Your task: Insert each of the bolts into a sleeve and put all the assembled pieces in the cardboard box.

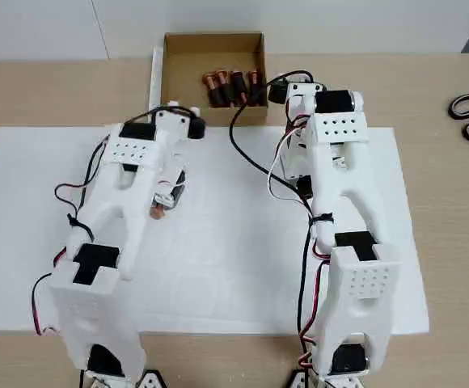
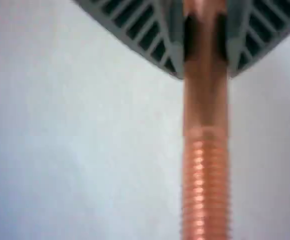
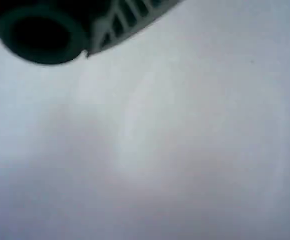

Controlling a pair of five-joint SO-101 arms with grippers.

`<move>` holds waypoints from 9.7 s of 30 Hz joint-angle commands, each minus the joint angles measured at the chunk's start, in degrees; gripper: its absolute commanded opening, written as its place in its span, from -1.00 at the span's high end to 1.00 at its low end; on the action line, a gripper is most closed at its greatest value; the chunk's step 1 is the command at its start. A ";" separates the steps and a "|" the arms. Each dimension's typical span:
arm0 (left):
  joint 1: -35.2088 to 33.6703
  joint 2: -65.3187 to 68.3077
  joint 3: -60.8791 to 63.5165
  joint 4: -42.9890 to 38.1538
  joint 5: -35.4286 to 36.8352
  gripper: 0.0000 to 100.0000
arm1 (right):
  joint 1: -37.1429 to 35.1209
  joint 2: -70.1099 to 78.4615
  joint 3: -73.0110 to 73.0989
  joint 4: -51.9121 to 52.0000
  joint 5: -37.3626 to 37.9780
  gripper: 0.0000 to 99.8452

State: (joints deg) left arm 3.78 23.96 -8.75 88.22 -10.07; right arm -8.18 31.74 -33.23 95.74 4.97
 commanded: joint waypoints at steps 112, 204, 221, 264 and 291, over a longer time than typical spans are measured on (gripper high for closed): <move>1.23 -46.33 58.59 -49.49 70.24 0.83 | -0.84 -3.91 0.79 -1.27 -2.11 0.99; 4.40 -15.82 -25.01 12.13 33.85 0.99 | -1.45 -28.79 2.64 -1.10 -2.20 0.99; 2.20 -16.97 -25.01 6.51 43.87 0.99 | -3.82 -76.53 57.14 -41.10 -1.41 0.99; 11.43 -36.75 -23.52 -5.98 44.40 0.99 | -17.89 -102.81 113.32 -71.43 -5.27 0.99; 13.10 -55.21 36.53 -51.78 40.18 0.99 | -18.95 -103.25 118.95 -79.34 -15.82 0.99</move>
State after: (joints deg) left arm 15.65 -30.02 25.10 42.42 30.37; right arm -26.20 -70.51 86.15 17.93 -10.24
